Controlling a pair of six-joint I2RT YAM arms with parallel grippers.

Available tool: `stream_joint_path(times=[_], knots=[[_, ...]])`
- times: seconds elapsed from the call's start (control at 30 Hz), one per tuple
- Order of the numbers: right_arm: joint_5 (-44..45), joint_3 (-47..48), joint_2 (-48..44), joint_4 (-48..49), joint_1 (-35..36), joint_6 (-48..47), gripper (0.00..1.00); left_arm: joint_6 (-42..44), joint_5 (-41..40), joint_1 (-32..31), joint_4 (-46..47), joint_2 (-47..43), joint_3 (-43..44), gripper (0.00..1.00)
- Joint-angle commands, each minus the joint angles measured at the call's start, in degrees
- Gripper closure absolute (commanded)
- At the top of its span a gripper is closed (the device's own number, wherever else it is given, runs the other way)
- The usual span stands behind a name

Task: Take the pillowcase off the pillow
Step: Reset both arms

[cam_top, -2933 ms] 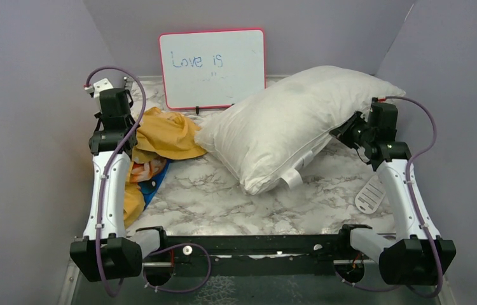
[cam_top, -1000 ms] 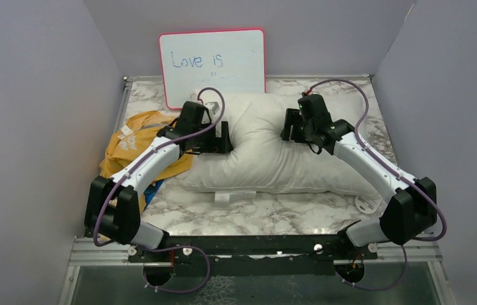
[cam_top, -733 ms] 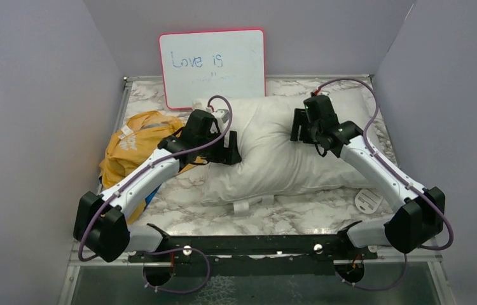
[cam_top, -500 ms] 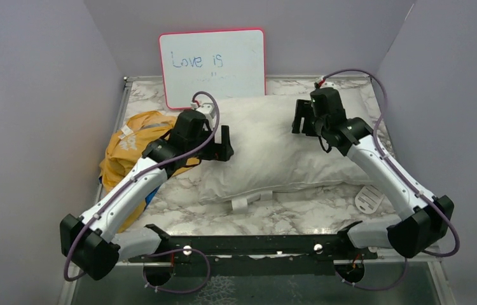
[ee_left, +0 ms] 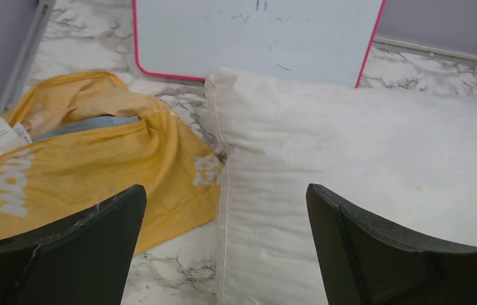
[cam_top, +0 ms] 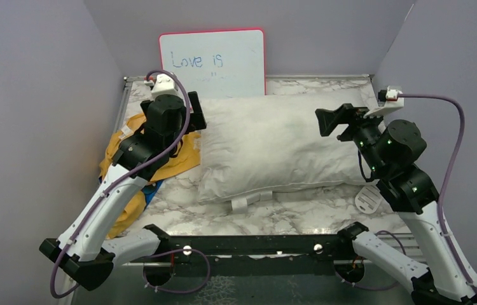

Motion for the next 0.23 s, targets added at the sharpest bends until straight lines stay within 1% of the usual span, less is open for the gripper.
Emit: stream_joint_path(times=[0.0,0.2], knots=[[2.44,-4.5,-1.65,1.91,-0.42,0.29,0.0,3.18,-9.55,-0.25,-1.81,-1.13,2.35,0.02],[3.83,-6.1,-1.64,0.99,-0.41,2.42,0.0,3.41,-11.35,-0.23,-1.81,-1.99,2.34,0.02]])
